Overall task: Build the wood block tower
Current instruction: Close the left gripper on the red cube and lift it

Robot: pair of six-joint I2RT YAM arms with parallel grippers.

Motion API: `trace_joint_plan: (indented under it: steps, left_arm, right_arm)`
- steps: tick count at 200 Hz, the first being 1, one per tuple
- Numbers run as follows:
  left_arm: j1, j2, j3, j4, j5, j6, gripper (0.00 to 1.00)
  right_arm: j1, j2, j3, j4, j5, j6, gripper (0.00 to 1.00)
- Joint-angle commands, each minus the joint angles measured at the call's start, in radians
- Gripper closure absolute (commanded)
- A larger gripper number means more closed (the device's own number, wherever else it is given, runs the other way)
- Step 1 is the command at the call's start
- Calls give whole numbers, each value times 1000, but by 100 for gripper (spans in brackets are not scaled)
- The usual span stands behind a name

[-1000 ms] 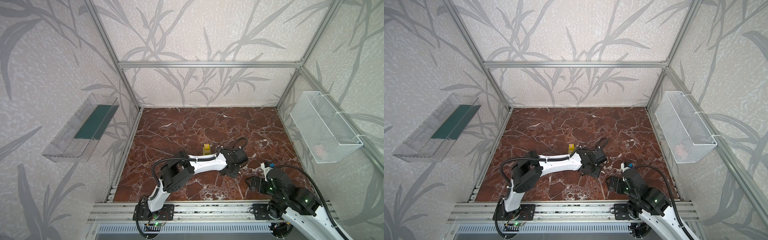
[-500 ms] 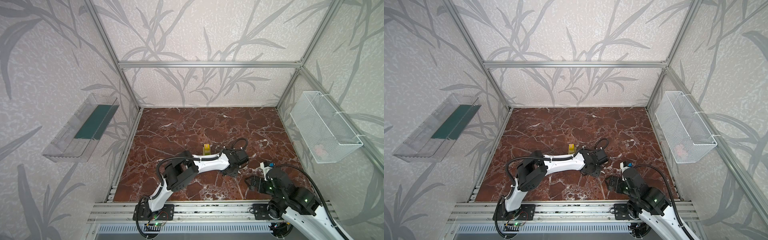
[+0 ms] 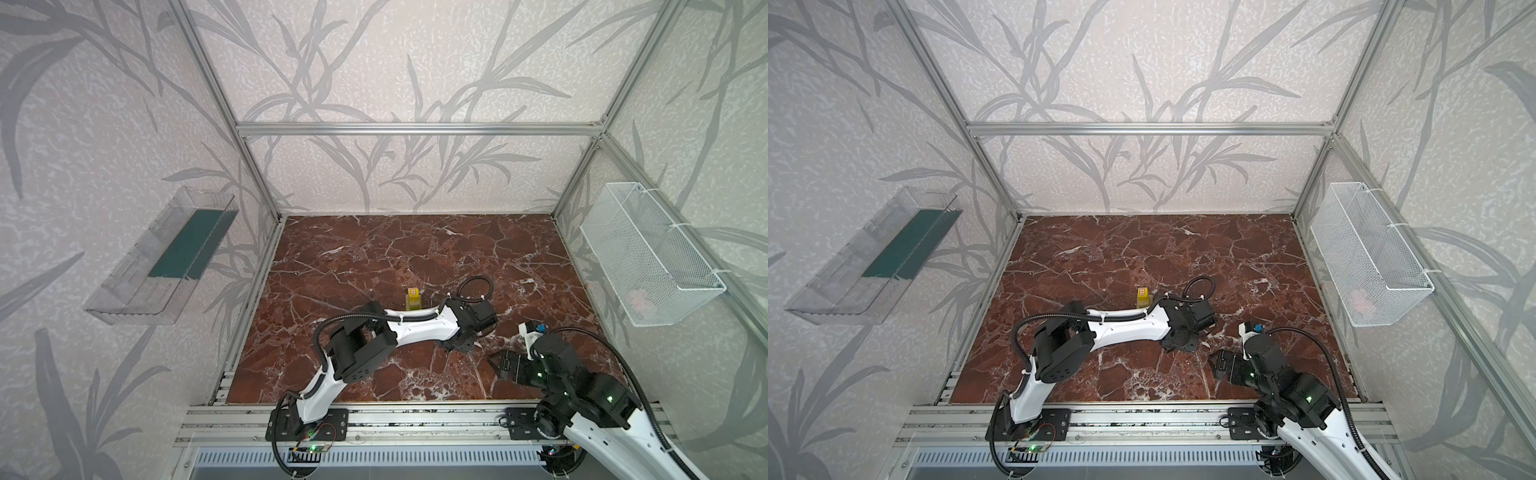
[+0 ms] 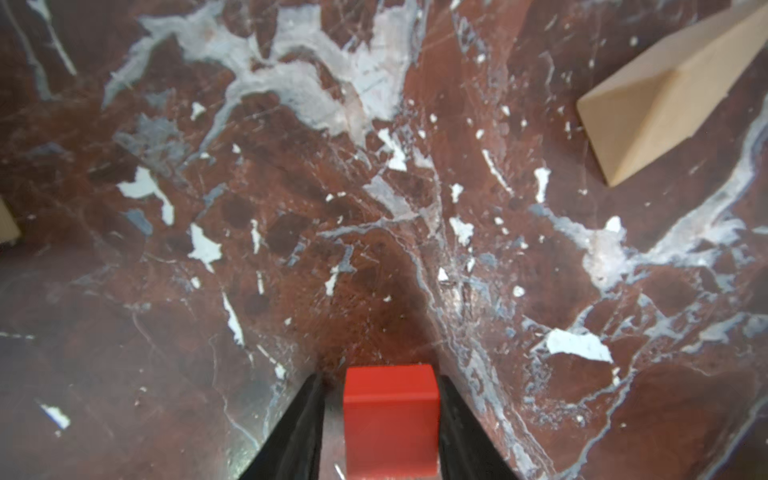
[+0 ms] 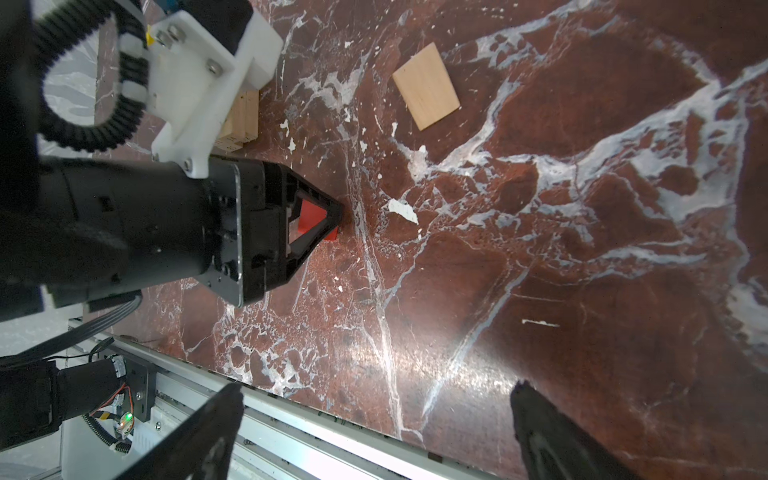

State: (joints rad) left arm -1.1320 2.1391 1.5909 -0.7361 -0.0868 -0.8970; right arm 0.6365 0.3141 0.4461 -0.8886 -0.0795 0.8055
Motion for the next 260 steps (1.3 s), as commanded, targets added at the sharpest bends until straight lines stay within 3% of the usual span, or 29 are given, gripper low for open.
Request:
trace_joint_plan:
  steps: [1, 158, 225, 260]
  left_arm:
    - [-14, 9, -7, -42, -17, -67, 57]
    - [-29, -23, -23, -18, -49, -71, 72]
    - [-26, -193, -96, 13, -104, -36, 77]
    - [-17, -301, -112, -66, -146, -5, 77]
  right_arm:
    - [-4, 9, 0, 22, -6, -17, 1]
    - [-2, 7, 2, 28, -9, -26, 1]
    - [-4, 25, 41, 41, -18, -75, 1]
    - [-4, 63, 79, 86, -39, -109, 1]
